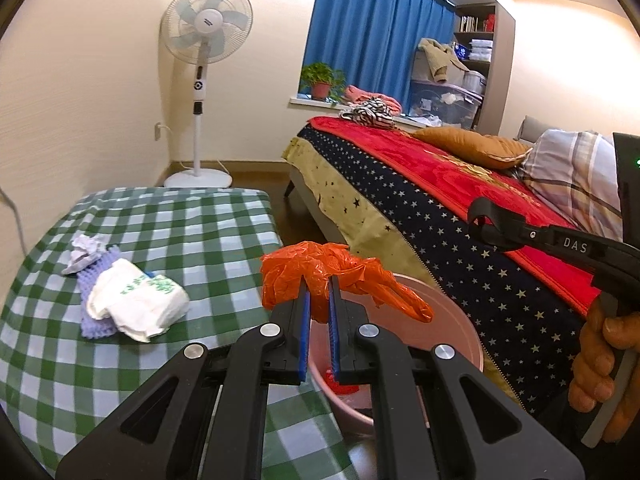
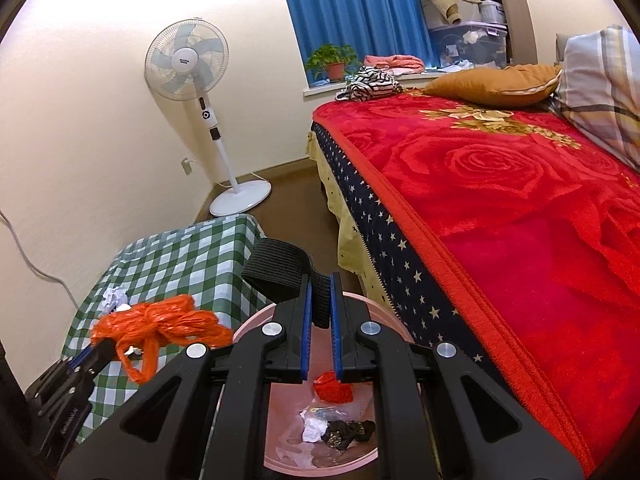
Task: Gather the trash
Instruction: 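Open both tools to drop the orange bag and black item into the bin, then move both tools back to the pile, right tool toward the white printed bag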
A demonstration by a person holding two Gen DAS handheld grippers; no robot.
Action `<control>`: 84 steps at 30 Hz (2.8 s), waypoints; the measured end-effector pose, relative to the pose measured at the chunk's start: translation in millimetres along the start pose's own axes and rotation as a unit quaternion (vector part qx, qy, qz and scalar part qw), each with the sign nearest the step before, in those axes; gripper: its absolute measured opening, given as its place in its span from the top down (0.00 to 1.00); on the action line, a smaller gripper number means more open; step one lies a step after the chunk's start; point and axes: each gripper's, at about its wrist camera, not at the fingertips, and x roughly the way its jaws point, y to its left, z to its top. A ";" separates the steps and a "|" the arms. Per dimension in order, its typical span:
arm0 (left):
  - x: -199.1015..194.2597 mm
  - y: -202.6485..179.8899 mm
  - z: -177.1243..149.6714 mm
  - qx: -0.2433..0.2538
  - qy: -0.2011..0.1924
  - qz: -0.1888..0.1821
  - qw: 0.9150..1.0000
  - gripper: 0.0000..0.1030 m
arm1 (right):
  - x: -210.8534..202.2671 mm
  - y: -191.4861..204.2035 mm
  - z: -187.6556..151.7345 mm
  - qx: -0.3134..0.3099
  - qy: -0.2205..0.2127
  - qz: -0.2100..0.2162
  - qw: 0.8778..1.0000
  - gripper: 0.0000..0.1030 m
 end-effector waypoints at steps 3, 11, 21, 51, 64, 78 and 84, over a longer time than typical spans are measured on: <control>8.3 -4.4 -0.1 0.002 0.004 -0.004 1.000 0.92 | 1.0 -1.0 0.4 0.003 0.001 -0.001 1.000 0.92; 25.5 -13.2 -1.6 0.006 0.014 -0.014 1.000 0.92 | 4.5 1.9 -0.1 0.001 0.003 -0.008 1.000 0.92; 38.0 -21.1 -3.9 0.008 0.023 -0.023 0.999 0.92 | 7.6 2.9 -0.1 -0.001 0.005 -0.018 1.000 0.92; -40.6 51.8 -4.5 -0.039 0.012 0.018 0.999 0.81 | -8.4 42.1 -13.9 -0.051 -0.010 0.002 0.999 0.52; -66.3 137.7 -31.3 -0.133 -0.013 0.139 0.981 0.81 | -2.2 126.8 -36.6 -0.154 -0.012 0.055 0.986 0.52; -73.1 195.3 -45.0 -0.202 -0.025 0.195 0.960 0.81 | 41.5 232.3 -86.2 -0.258 0.016 0.122 0.958 0.53; -65.4 208.7 -47.4 -0.211 -0.021 0.207 0.955 0.81 | 60.5 265.5 -104.1 -0.294 0.021 0.131 0.946 0.53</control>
